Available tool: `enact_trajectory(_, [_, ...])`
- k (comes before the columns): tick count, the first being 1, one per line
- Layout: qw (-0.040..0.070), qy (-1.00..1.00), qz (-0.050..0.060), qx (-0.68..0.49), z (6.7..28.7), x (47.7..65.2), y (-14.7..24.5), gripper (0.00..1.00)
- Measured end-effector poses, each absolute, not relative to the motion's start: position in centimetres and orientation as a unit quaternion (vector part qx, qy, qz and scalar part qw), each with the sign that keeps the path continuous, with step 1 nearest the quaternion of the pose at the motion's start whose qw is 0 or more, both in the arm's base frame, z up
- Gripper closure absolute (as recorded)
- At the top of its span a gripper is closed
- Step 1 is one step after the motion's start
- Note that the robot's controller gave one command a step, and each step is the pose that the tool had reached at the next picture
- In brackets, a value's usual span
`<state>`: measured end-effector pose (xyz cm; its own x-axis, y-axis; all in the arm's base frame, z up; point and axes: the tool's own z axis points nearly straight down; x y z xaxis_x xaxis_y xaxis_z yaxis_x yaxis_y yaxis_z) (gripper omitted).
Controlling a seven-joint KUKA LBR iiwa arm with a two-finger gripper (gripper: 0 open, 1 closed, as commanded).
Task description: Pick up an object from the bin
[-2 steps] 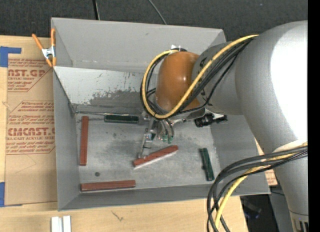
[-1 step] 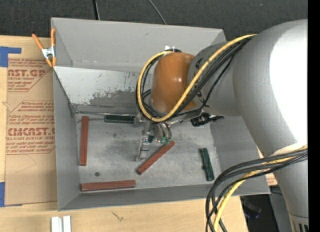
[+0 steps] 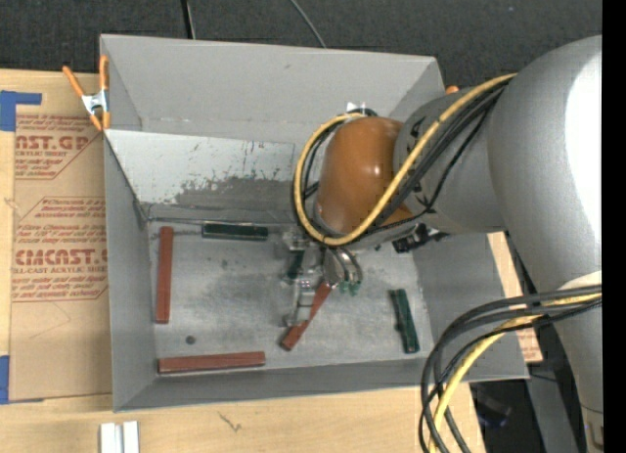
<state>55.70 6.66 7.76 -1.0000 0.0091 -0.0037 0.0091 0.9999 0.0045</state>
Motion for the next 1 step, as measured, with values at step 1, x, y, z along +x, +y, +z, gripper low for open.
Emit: enact_trajectory(1, [-0.002, 0.996, -0.001, 0.089, 7.92, 54.94, 2.96, 0.00])
